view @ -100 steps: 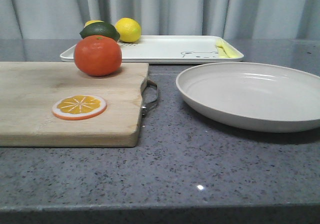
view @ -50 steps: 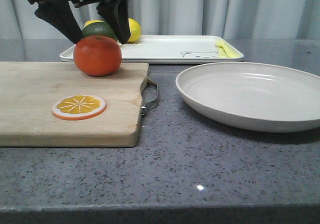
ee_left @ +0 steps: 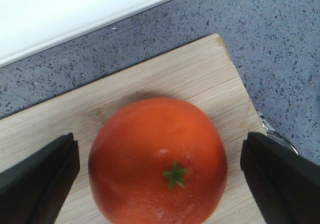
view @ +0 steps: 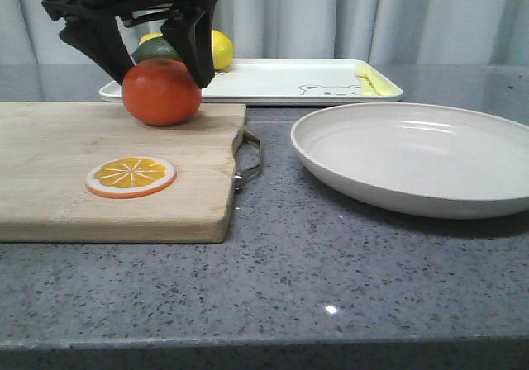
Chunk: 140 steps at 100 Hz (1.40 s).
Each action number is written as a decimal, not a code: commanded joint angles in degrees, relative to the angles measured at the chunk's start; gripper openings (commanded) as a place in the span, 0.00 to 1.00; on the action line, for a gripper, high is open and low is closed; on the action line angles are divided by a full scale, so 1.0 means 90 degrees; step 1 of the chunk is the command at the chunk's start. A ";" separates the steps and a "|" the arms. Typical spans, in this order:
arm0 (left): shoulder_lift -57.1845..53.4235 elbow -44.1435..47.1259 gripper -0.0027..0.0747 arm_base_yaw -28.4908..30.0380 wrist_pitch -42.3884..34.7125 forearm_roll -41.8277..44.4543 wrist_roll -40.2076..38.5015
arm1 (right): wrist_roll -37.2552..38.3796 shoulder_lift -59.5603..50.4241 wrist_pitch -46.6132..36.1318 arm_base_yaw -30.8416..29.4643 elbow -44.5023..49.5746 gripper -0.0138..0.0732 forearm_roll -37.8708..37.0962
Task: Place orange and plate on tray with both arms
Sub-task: 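Lower the left gripper onto the orange and close on it, then carry the orange with the left gripper over the white plate and lower it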
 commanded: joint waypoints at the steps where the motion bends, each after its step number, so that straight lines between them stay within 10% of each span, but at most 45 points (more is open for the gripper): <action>1: -0.0302 -0.0208 0.77 -0.0056 -0.0186 -0.0095 -0.0014 | 0.0009 0.0099 -0.0648 -0.0010 -0.0226 0.09 0.0000; 42: -0.0302 -0.0222 0.37 -0.0068 -0.0186 -0.0113 -0.0014 | 0.0009 0.0099 -0.0725 -0.0010 -0.0226 0.09 0.0000; 140: 0.0933 -0.2151 0.36 -0.2678 0.0103 -0.0939 0.0346 | 0.0009 0.0099 -0.0675 -0.0010 -0.0226 0.09 0.0000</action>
